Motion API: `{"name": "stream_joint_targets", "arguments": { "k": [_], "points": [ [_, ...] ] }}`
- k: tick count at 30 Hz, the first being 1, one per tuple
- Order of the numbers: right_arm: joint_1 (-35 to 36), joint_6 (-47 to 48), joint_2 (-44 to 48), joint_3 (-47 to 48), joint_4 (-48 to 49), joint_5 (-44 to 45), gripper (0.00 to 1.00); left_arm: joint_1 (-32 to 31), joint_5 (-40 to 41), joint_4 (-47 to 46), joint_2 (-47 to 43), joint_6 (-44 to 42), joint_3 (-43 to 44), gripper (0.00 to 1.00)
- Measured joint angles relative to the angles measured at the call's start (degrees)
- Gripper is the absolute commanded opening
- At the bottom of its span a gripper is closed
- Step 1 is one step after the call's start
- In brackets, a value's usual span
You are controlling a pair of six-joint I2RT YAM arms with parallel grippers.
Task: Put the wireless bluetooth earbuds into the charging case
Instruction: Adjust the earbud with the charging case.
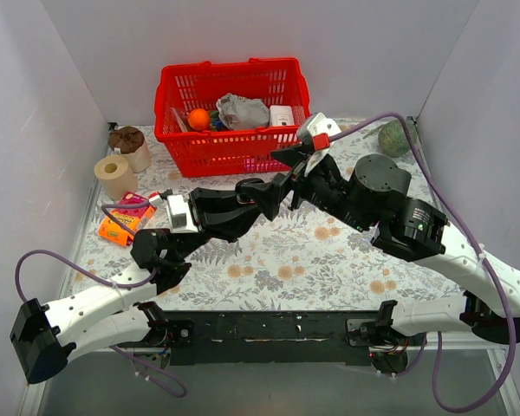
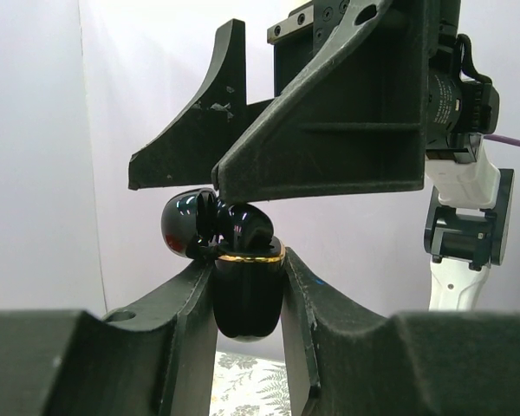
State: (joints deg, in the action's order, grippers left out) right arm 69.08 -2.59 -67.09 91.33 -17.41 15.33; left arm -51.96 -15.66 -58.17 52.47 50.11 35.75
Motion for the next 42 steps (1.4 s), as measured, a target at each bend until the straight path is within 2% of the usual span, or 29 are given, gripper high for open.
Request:
{"name": "stream_joint_targets", "arguments": {
  "k": [15,42],
  "points": [
    [0.0,2.82,6.51,-1.18,0.24,5.68,0.98,0.0,0.83,0.17,-1.44,-0.2,0.0,0.0],
    [-0.44,2.75,3.69,-2.75,-0.24,4.79,0.98,0.07,-0.09,-0.42,-1.46,0.83,0.0,0.0]
  ]
}}
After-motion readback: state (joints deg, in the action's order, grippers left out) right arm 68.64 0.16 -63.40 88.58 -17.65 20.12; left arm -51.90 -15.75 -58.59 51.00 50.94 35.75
